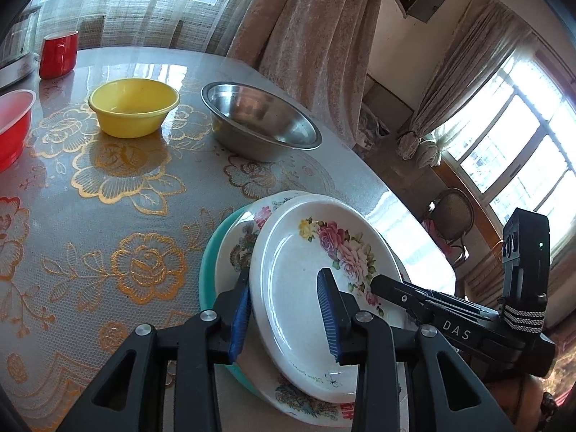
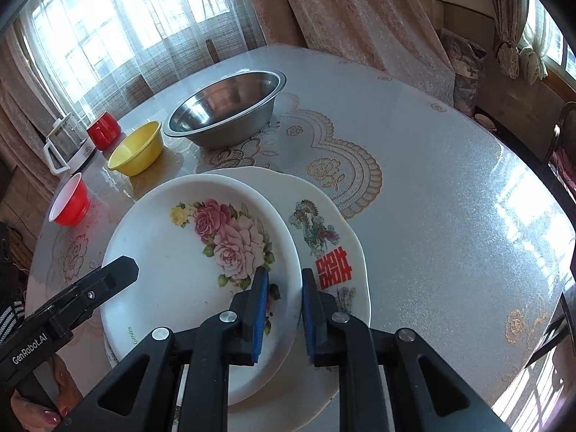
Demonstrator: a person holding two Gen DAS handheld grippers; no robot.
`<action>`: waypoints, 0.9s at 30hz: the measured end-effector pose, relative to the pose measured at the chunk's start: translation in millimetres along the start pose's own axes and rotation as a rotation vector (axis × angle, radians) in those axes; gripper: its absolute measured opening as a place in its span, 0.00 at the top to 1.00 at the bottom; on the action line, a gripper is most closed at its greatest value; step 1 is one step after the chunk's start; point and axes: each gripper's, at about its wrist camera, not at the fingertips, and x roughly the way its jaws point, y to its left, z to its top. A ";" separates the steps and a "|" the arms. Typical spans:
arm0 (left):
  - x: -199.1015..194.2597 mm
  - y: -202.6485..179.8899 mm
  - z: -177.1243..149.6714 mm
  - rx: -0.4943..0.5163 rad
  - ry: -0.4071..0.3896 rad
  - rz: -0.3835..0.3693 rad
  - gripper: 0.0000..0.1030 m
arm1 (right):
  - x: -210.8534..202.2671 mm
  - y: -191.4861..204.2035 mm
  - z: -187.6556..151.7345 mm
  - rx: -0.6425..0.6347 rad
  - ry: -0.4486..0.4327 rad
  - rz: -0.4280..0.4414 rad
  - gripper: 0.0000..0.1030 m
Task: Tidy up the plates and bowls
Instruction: 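Carry the floral plate over the red-character plate on the stack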
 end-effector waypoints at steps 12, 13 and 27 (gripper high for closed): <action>-2.2 7.0 1.8 -0.009 0.013 -0.042 0.67 | 1.2 3.4 0.8 -0.020 0.007 -0.016 0.83; -2.4 8.4 2.0 -0.013 0.014 -0.047 0.68 | 1.1 5.2 0.5 -0.031 0.008 -0.026 0.83; -0.6 3.1 1.9 0.043 0.009 -0.028 0.70 | -5.7 11.4 -6.2 -0.107 -0.009 -0.083 0.83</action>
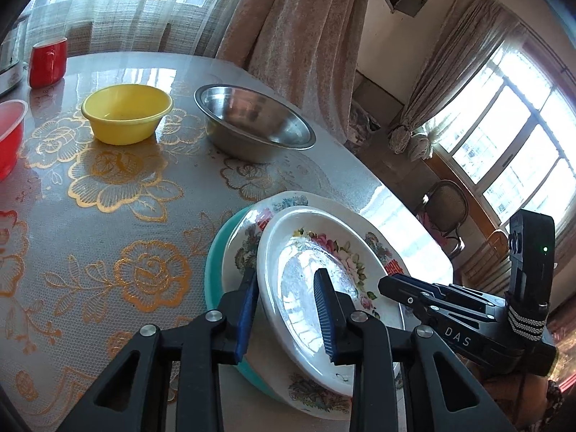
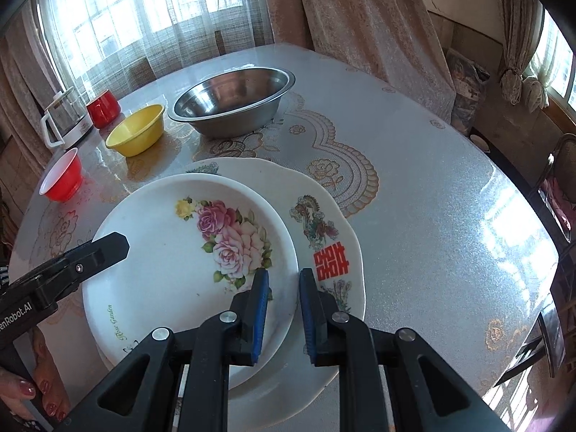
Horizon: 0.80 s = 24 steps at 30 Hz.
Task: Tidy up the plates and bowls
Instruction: 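Carry the floral plate over the red-character plate on the stack, then lower the floral plate onto the stack and open both grippers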
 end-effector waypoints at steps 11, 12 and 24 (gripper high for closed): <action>-8.8 17.8 5.3 -0.075 -0.018 -0.078 0.70 | -8.5 7.6 -6.2 -0.060 -0.039 -0.053 0.81; -8.6 16.2 5.6 -0.066 -0.016 -0.086 0.70 | -8.5 7.1 -6.2 -0.059 -0.039 -0.056 0.81; -19.4 12.5 8.4 -0.038 -0.094 -0.043 0.65 | -21.8 7.0 -12.7 -0.027 -0.073 -0.010 0.79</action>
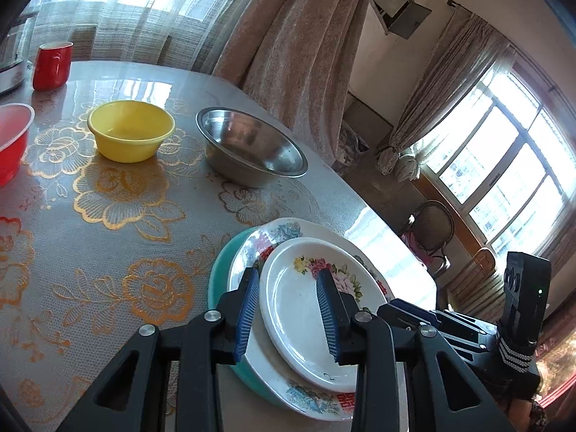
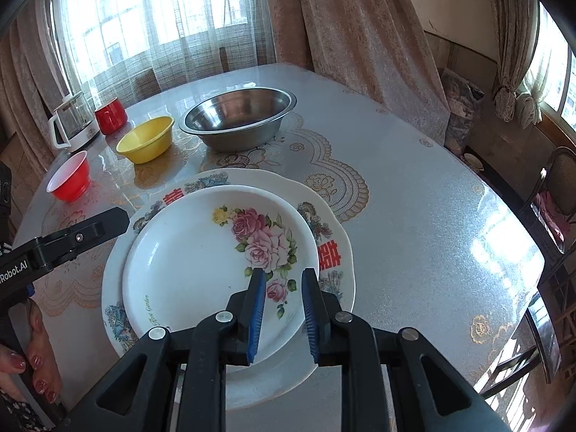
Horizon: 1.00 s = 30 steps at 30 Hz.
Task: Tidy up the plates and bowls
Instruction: 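Lower the floral plate onto the stack and open both grippers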
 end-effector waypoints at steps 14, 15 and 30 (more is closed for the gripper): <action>-4.7 18.2 4.9 0.024 -0.060 0.263 0.35 | -6.0 4.8 -2.9 0.011 -0.004 0.038 0.78; -5.4 19.4 4.5 0.023 -0.063 0.277 0.30 | -6.8 5.4 -1.9 0.011 -0.007 0.040 0.78; -9.3 46.2 13.9 -0.018 -0.077 0.439 0.04 | 9.9 10.2 64.2 0.076 -0.009 0.149 0.70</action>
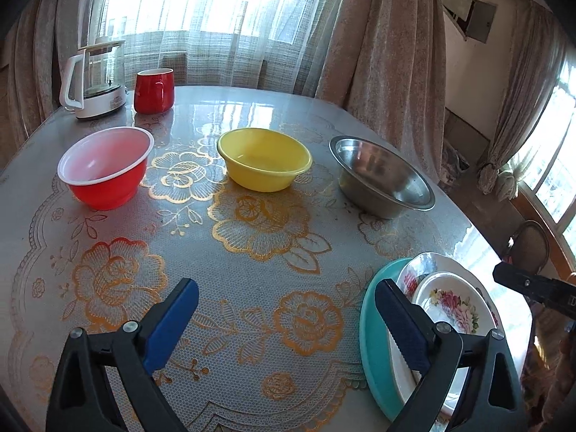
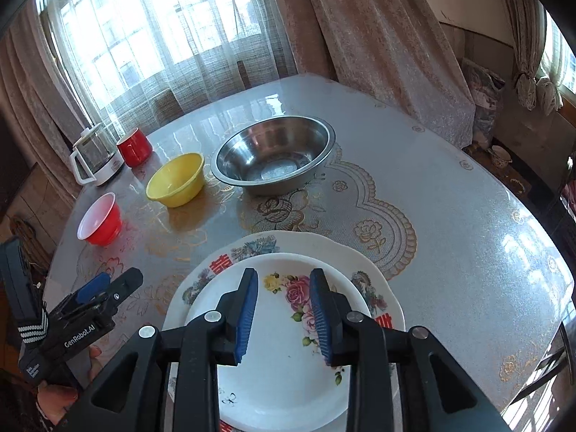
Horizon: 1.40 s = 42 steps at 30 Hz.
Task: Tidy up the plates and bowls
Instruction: 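Move the right gripper to the steel bowl rim while the left gripper withdraws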
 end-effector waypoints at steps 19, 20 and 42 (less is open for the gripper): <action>14.3 3.9 6.6 -0.006 0.032 -0.031 0.00 | 120.4 -76.2 94.9 0.550 0.125 0.161 0.66; 15.2 5.8 7.1 -0.017 0.034 -0.034 0.00 | 126.2 -78.1 95.9 0.570 0.123 0.165 0.66; 20.8 16.6 18.2 -0.154 0.053 -0.165 0.00 | 154.7 -64.7 99.0 0.419 0.183 0.097 0.86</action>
